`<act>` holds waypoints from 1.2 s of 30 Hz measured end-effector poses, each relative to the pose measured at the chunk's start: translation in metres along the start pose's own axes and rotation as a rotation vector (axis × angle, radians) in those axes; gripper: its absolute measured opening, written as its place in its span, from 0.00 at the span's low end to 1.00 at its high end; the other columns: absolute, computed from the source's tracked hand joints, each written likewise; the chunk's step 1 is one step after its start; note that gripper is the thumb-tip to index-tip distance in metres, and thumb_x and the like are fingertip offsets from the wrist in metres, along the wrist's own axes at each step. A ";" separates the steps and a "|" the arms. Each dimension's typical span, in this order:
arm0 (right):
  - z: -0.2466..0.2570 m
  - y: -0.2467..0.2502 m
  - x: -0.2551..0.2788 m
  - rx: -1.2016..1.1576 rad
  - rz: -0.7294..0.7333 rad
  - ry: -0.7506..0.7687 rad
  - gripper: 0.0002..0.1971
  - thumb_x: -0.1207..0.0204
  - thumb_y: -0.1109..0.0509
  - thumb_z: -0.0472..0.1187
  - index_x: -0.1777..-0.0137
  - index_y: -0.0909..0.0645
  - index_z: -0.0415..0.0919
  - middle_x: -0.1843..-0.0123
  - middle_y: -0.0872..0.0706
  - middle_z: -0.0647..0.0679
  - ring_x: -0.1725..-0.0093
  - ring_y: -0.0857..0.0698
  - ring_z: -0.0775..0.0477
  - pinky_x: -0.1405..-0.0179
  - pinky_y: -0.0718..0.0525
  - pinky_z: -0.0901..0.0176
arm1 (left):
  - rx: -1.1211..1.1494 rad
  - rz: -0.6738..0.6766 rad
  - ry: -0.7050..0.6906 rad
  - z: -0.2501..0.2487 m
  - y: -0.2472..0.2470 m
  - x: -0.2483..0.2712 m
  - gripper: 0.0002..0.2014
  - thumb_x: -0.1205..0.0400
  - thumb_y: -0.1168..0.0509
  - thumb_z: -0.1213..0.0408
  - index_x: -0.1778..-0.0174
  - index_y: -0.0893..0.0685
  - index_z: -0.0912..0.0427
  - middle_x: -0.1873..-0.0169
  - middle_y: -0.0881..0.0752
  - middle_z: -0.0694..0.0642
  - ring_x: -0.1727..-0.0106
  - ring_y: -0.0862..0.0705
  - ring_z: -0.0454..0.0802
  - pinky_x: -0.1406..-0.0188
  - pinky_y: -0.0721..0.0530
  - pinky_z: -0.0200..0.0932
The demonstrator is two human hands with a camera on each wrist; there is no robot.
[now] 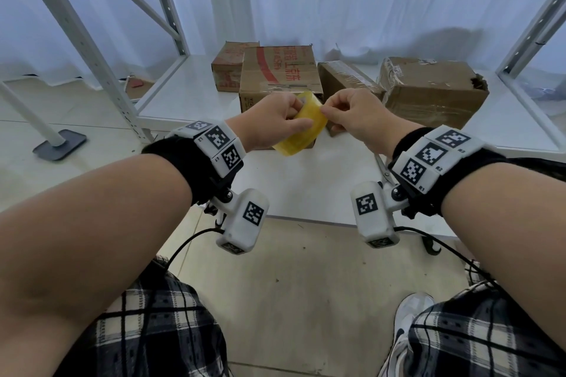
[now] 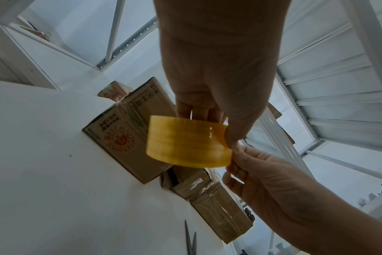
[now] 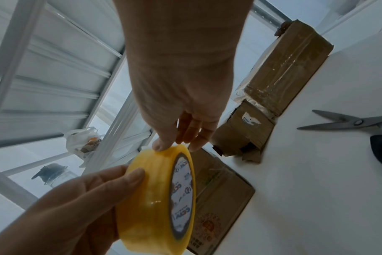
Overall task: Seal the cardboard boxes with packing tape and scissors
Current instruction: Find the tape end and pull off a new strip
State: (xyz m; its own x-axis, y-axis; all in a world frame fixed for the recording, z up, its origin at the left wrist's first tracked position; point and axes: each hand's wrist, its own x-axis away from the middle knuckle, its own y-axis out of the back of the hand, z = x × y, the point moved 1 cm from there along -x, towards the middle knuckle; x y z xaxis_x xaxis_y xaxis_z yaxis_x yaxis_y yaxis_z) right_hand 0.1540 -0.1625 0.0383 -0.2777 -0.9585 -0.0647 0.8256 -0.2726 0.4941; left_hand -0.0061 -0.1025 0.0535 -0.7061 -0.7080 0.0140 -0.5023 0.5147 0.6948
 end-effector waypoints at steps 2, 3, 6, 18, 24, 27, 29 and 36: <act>0.004 0.000 0.001 0.140 -0.001 0.036 0.07 0.17 0.35 0.40 0.56 0.22 0.41 0.62 0.20 0.48 0.61 0.22 0.50 0.58 0.20 0.59 | 0.020 -0.005 0.004 0.000 -0.001 -0.001 0.16 0.17 0.34 0.59 0.37 0.22 0.64 0.49 0.14 0.57 0.49 0.17 0.49 0.53 0.19 0.40; 0.007 -0.001 0.001 0.181 -0.015 0.065 0.06 0.16 0.37 0.40 0.54 0.23 0.39 0.63 0.21 0.49 0.64 0.24 0.52 0.62 0.24 0.62 | 0.015 -0.013 0.010 0.000 -0.002 -0.001 0.15 0.17 0.34 0.59 0.38 0.21 0.64 0.49 0.14 0.56 0.50 0.17 0.49 0.55 0.20 0.38; 0.018 -0.008 -0.001 0.194 -0.092 0.164 0.04 0.16 0.36 0.38 0.53 0.24 0.39 0.64 0.22 0.51 0.67 0.24 0.54 0.67 0.27 0.65 | -0.055 -0.020 0.042 0.003 -0.005 -0.003 0.15 0.16 0.35 0.56 0.40 0.21 0.63 0.50 0.16 0.55 0.52 0.18 0.50 0.63 0.23 0.37; 0.004 -0.005 -0.003 0.012 -0.056 0.028 0.05 0.22 0.28 0.38 0.59 0.17 0.43 0.59 0.16 0.46 0.56 0.17 0.47 0.46 0.14 0.47 | -0.018 0.015 0.028 0.001 -0.008 -0.001 0.14 0.16 0.36 0.58 0.39 0.21 0.62 0.48 0.16 0.55 0.57 0.21 0.41 0.63 0.23 0.33; 0.005 -0.013 -0.007 0.159 -0.086 0.081 0.04 0.16 0.37 0.38 0.51 0.23 0.39 0.57 0.20 0.45 0.59 0.21 0.46 0.59 0.23 0.55 | 0.017 0.015 0.028 -0.001 -0.006 -0.003 0.13 0.16 0.34 0.58 0.40 0.20 0.61 0.49 0.15 0.55 0.55 0.20 0.43 0.61 0.23 0.34; 0.006 -0.014 -0.008 0.224 -0.157 0.155 0.03 0.16 0.39 0.36 0.52 0.26 0.39 0.54 0.22 0.45 0.56 0.23 0.46 0.57 0.27 0.57 | 0.109 0.015 0.043 -0.003 -0.004 -0.003 0.11 0.17 0.34 0.58 0.43 0.19 0.60 0.55 0.15 0.51 0.58 0.19 0.40 0.62 0.22 0.34; 0.006 -0.013 -0.008 0.247 -0.178 0.221 0.03 0.16 0.39 0.35 0.53 0.27 0.40 0.53 0.24 0.46 0.54 0.24 0.47 0.56 0.26 0.54 | 0.208 0.036 0.067 -0.005 -0.002 -0.003 0.10 0.17 0.34 0.59 0.44 0.18 0.61 0.56 0.15 0.51 0.57 0.18 0.42 0.59 0.19 0.38; 0.002 -0.009 -0.006 0.166 -0.261 0.292 0.03 0.19 0.35 0.33 0.51 0.21 0.34 0.58 0.22 0.49 0.57 0.24 0.50 0.55 0.26 0.60 | 0.267 0.050 0.062 -0.005 0.001 -0.002 0.13 0.17 0.34 0.59 0.42 0.18 0.63 0.52 0.15 0.57 0.53 0.18 0.49 0.51 0.18 0.46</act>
State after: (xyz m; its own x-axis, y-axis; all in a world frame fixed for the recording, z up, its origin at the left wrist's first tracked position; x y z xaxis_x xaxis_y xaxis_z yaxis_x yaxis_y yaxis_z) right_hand 0.1475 -0.1544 0.0361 -0.2963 -0.8491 -0.4373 0.6492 -0.5149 0.5599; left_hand -0.0025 -0.1030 0.0581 -0.7057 -0.7023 0.0935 -0.5871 0.6535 0.4777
